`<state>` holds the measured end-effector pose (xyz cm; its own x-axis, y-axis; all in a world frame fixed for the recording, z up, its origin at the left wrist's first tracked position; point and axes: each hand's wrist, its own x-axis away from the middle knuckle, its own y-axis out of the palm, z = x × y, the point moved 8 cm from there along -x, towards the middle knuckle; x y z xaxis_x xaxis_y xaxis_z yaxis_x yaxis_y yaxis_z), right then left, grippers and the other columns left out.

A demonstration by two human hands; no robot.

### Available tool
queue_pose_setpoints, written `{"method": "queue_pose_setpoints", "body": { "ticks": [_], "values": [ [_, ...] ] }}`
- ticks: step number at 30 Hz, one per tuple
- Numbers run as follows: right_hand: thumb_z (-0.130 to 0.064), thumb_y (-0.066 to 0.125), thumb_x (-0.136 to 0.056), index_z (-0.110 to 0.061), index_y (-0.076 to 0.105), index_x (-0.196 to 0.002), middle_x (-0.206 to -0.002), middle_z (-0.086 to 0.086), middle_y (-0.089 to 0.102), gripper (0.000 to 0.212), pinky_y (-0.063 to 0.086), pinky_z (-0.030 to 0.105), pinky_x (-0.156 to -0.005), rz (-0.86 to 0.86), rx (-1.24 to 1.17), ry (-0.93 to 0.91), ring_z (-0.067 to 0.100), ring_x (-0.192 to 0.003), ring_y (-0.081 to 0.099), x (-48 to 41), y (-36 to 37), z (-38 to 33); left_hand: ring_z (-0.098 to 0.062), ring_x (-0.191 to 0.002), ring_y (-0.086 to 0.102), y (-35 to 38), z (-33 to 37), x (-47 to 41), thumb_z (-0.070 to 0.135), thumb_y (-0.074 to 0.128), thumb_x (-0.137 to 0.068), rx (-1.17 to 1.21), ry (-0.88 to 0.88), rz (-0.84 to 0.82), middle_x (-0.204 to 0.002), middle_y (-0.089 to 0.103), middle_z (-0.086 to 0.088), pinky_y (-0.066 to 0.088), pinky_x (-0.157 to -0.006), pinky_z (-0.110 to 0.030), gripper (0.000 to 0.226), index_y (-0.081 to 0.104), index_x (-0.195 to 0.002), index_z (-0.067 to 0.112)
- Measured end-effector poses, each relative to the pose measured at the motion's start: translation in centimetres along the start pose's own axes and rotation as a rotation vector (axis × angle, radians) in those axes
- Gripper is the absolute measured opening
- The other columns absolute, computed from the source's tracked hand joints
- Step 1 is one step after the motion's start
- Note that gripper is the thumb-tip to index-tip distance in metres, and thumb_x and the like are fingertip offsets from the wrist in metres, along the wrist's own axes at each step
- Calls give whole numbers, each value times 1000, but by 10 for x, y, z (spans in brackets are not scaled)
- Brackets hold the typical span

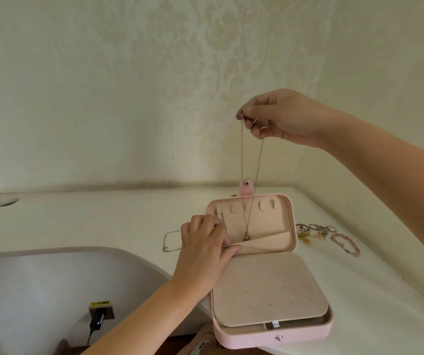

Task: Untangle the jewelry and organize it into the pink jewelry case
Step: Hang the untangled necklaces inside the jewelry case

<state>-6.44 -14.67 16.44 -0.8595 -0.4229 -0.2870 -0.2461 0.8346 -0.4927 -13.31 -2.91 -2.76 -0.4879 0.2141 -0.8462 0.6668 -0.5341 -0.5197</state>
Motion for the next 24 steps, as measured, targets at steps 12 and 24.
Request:
{"method": "queue_pose_setpoints", "body": {
  "ticks": [12, 24],
  "values": [
    [-7, 72, -83, -13, 75, -84, -67, 10, 70, 7, 46, 16, -55, 154, 155, -94, 4, -50, 56, 32, 36, 48, -13, -88, 39, 1, -2, 0, 48, 63, -76, 8, -28, -13, -88, 54, 6, 25, -74, -25, 29, 58, -70, 20],
    [-16, 70, -77, -12, 76, -79, -77, 2, 64, 7, 47, 25, -56, 369, 619, -495, 10, -64, 58, 61, 75, 76, -13, -89, 39, -1, -1, 0, 42, 70, -71, 28, -23, 8, -86, 55, 5, 24, -75, -23, 27, 58, -67, 18]
  ]
}}
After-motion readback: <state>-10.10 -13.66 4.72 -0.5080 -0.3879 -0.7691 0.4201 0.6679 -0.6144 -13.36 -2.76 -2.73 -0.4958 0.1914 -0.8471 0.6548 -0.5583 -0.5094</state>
